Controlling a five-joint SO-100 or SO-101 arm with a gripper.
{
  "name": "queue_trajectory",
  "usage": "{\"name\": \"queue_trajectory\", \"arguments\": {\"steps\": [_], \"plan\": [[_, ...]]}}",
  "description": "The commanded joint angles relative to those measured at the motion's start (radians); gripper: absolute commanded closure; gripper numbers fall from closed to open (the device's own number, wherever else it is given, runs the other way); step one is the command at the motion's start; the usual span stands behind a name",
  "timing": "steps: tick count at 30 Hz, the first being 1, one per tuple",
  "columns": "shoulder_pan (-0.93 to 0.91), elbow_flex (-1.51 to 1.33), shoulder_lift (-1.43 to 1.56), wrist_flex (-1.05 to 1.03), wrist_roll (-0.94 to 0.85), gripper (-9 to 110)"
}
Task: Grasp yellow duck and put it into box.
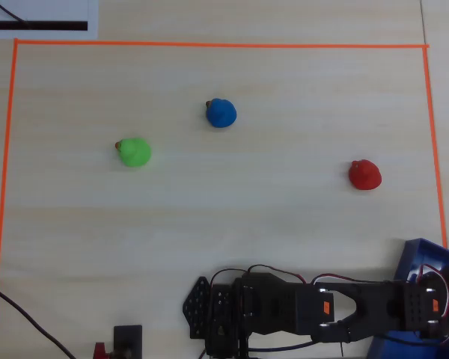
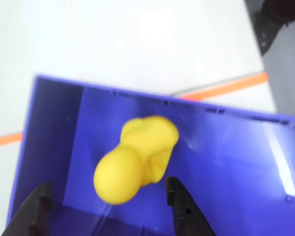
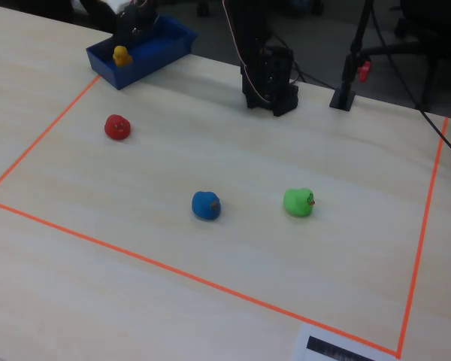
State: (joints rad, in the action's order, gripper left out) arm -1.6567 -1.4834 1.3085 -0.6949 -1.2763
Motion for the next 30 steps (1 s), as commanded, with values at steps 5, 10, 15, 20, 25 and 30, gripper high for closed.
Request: {"name": "queue_trajectory", "arguments": {"steps": [5,10,15,20,25,30], "plan": [[0.089,0.167,0.147,-0.130,0.176,101],[0.187,0.397,0.233,-0.348,0.345,101],[0.463,0.324,0.454,-0.647,0.189,101],[0.888,-0.215,0.808,-0.779,-0.086,101],[1.252,-0.650,1.092,-0.676,-0.156,101],[1.488,-0.953,1.322,-0.600,-0.207,101]]}}
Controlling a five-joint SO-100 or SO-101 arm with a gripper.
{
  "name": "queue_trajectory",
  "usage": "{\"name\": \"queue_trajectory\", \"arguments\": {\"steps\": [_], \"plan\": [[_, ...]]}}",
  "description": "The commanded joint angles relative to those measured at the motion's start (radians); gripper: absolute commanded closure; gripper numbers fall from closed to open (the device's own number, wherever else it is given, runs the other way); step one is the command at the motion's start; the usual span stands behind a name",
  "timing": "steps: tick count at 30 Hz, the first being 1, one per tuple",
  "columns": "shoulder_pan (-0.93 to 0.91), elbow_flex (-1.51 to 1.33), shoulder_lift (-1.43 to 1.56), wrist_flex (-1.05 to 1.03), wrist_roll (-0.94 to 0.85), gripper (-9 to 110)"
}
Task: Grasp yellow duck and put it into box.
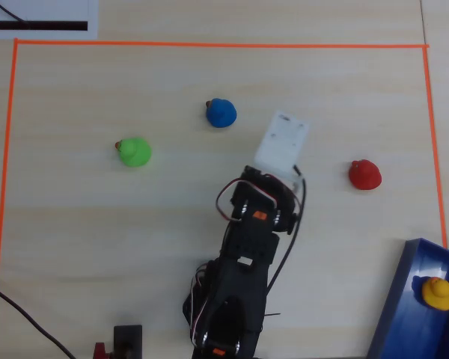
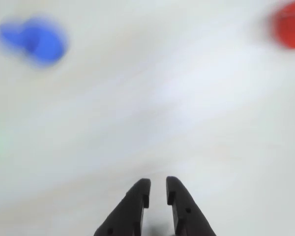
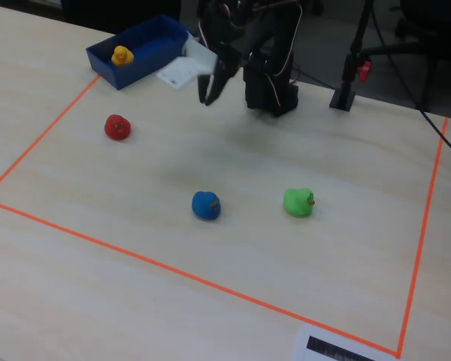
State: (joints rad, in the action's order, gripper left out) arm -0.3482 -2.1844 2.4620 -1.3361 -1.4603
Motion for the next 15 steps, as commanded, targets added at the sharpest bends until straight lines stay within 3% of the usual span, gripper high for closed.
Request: {"name": "queue_trajectory", "arguments": {"steps": [1,8,15], "plan": [[0.215,-0.305,0.216,0.043,-0.025,101],[0.359,-0.676,0.575,0.041,-0.080,101],[0.423,-0.876,0.765,0.043,-0.083,101]]}}
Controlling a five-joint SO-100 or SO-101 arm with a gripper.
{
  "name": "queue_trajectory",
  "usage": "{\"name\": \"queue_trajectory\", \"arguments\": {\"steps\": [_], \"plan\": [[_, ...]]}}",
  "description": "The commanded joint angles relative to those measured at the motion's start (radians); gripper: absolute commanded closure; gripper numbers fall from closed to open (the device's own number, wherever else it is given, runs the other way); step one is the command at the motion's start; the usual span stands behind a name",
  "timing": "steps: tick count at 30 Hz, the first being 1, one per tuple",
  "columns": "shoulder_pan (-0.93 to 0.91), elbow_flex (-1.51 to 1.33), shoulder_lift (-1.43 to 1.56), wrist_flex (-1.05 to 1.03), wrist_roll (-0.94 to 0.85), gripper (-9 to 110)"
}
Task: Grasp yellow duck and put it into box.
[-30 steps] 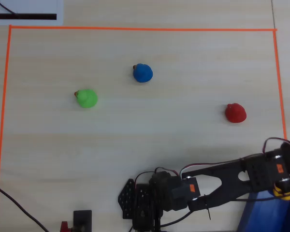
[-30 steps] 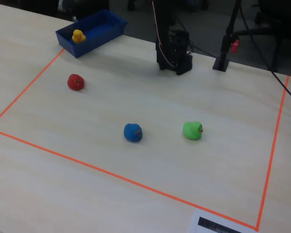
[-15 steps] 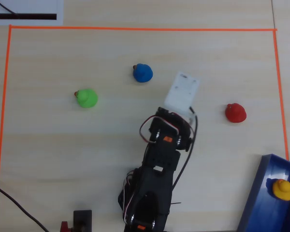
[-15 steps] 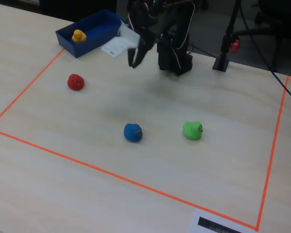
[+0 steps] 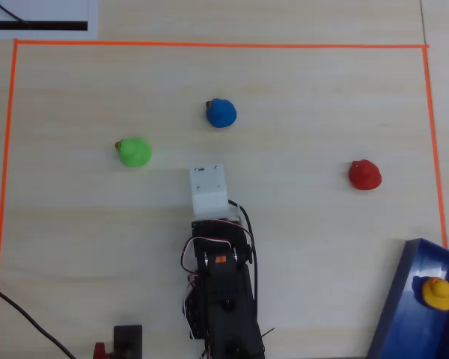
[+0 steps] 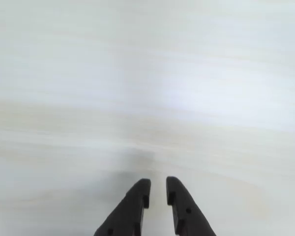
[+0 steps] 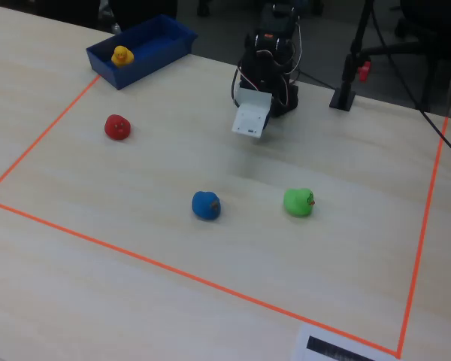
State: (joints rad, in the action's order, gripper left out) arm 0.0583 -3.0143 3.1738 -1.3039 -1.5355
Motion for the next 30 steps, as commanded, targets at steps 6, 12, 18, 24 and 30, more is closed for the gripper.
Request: {"name": "queue_trajectory", "arguments": {"steps": [6,12,18,24,30], "plan": [[-0.014,-0.091,0.098,-0.021,0.000,101],[-0.015,-0.097,0.104,-0.017,0.003,101],[-0.052,-0.097,0.138,-0.034,0.003,100],[-0.054,-0.097,0.138,-0.034,0.003,100],[-0.054,-0.097,0.138,-0.034,0.003,100]]}}
